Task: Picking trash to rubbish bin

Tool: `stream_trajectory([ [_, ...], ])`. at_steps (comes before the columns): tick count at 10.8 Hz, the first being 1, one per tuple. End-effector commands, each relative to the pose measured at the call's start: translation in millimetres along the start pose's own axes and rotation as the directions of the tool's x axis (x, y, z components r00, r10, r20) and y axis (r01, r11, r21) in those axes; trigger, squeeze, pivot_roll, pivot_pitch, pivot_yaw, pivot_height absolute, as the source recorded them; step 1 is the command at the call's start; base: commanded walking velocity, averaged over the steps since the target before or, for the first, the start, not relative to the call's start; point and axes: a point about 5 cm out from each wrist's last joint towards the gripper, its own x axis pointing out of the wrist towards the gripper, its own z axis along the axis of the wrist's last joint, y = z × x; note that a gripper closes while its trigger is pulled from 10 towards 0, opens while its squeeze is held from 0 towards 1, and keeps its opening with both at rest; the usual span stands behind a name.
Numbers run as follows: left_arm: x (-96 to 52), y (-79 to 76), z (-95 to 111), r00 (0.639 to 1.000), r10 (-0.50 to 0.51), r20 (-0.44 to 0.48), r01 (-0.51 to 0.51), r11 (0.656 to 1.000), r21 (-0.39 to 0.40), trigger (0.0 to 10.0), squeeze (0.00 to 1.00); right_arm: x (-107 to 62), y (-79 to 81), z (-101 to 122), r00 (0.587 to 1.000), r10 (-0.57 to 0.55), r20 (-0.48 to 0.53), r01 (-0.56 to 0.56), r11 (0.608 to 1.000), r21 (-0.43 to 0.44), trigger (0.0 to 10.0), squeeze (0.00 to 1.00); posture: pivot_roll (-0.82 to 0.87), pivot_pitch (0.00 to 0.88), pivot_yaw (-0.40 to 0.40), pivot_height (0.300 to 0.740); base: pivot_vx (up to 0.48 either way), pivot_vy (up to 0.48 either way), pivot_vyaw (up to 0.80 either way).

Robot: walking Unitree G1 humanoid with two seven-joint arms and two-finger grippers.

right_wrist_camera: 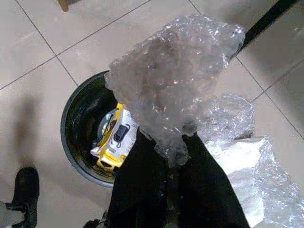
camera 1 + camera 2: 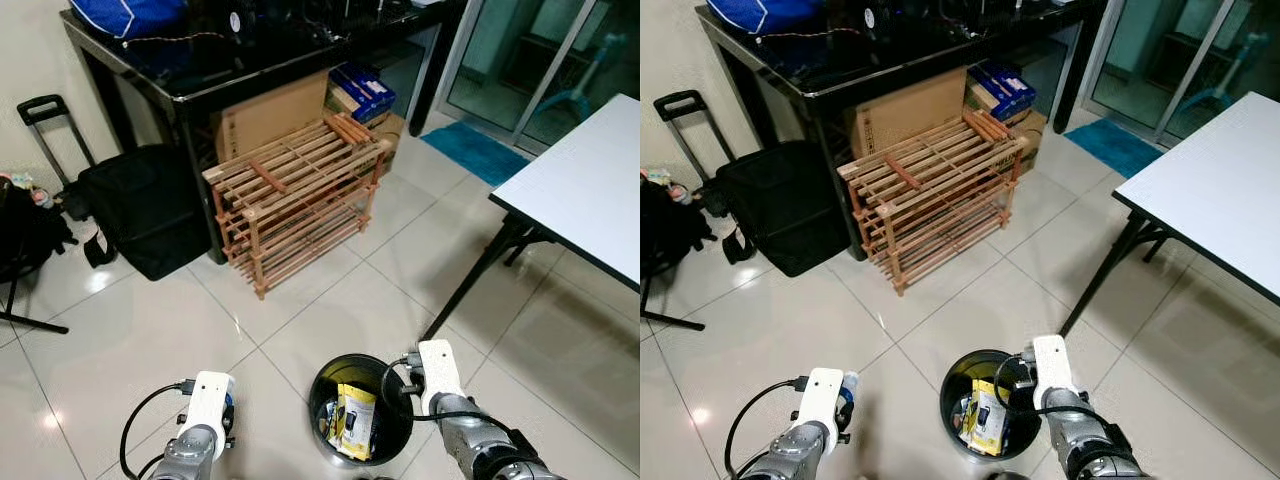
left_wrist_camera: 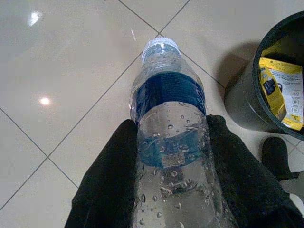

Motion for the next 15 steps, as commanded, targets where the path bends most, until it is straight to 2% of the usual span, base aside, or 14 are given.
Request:
stream_trajectory([
  [1, 0.1, -0.1, -0.5, 1.0, 0.004, -0.01, -0.004, 1.0, -0.001, 10.0, 0.0, -0.2, -2.0, -1.6, 1.0, -0.004, -0.008, 0.004, 1.0, 0.016, 10.0, 0.37, 0.03, 0.071, -0.045, 0.74, 0.0, 0.0, 0.0],
  [2, 0.1, -0.1, -0.8, 1.0, 0.005, -0.01, -0.005, 1.0, -0.002, 10.0, 0.0, -0.7, -0.5, -3.5, 1.0, 0.014, -0.005, -0.014, 1.0, 0.021, 10.0, 1.0, 0.03, 0.074, -0.044, 0.74, 0.0, 0.0, 0.0],
  [11, -0.5, -1.9, -3.5, 1.0, 0.0, -0.016, 0.0, 1.0, -0.002, 10.0, 0.0, -2.0, 2.8, -9.5, 1.0, 0.03, -0.006, -0.03, 0.999, 0.035, 10.0, 1.0, 0.03, 0.081, -0.049, 0.74, 0.0, 0.0, 0.0],
  [12, -0.5, -2.1, -3.6, 1.0, -0.001, -0.016, 0.0, 1.0, -0.002, 10.0, 0.0, -2.2, 1.9, -10.6, 1.0, 0.021, -0.011, -0.02, 1.0, 0.024, 10.0, 0.95, 0.03, 0.079, -0.049, 0.74, 0.0, 0.0, 0.0],
  [13, -0.5, -1.9, -3.5, 1.0, 0.0, -0.016, 0.0, 1.0, -0.001, 10.0, 0.0, -3.3, -1.1, -15.5, 0.999, 0.005, -0.031, -0.004, 1.0, 0.012, 10.0, 0.0, 0.02, 0.079, -0.048, 0.74, 0.0, 0.0, 0.0],
  [15, -0.4, -1.3, -3.1, 1.0, 0.003, -0.015, -0.003, 1.0, 0.002, 10.0, 0.0, -6.8, -4.6, -29.8, 0.997, 0.003, -0.076, -0.002, 1.0, 0.017, 10.0, 0.0, 0.03, 0.072, -0.046, 0.74, 0.0, 0.0, 0.0],
])
